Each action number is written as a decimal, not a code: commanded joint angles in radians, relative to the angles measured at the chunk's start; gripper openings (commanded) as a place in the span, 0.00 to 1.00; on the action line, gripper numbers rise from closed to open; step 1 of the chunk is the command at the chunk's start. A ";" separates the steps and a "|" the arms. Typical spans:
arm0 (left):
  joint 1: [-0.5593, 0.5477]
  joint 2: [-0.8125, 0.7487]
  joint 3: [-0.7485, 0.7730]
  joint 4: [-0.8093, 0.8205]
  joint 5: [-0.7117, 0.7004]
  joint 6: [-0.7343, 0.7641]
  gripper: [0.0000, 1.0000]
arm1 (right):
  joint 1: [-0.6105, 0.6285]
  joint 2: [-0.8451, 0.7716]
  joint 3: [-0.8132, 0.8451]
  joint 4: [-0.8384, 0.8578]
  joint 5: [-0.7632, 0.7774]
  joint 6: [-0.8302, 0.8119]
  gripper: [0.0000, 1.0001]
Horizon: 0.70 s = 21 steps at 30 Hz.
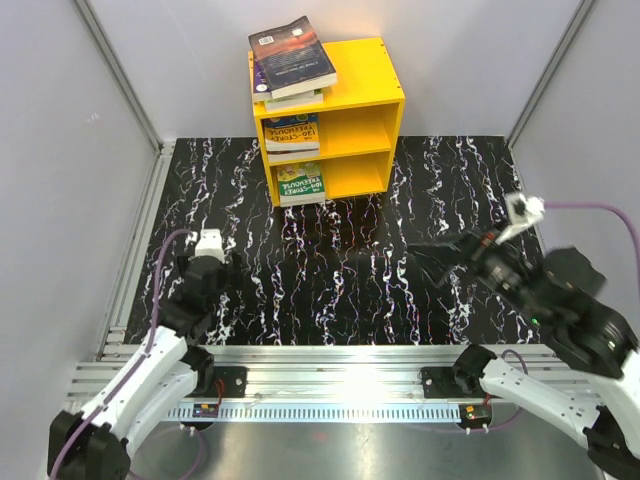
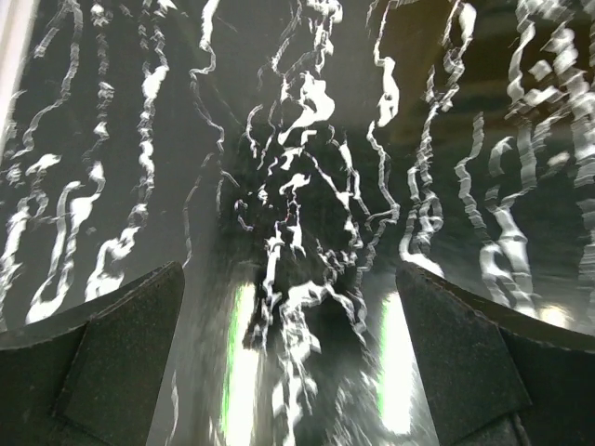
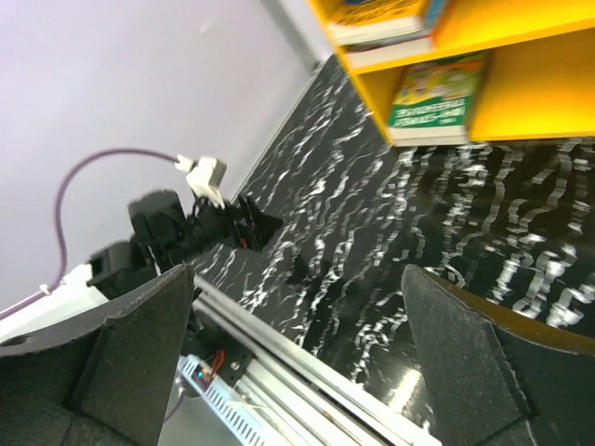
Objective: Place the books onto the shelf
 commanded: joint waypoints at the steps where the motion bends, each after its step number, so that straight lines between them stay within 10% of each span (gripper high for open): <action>1: 0.041 0.080 -0.103 0.572 -0.036 0.118 0.99 | -0.005 -0.083 -0.015 -0.120 0.175 0.001 1.00; 21: 0.378 0.640 -0.122 1.251 0.352 0.196 0.99 | -0.005 0.060 0.123 -0.327 0.203 0.004 1.00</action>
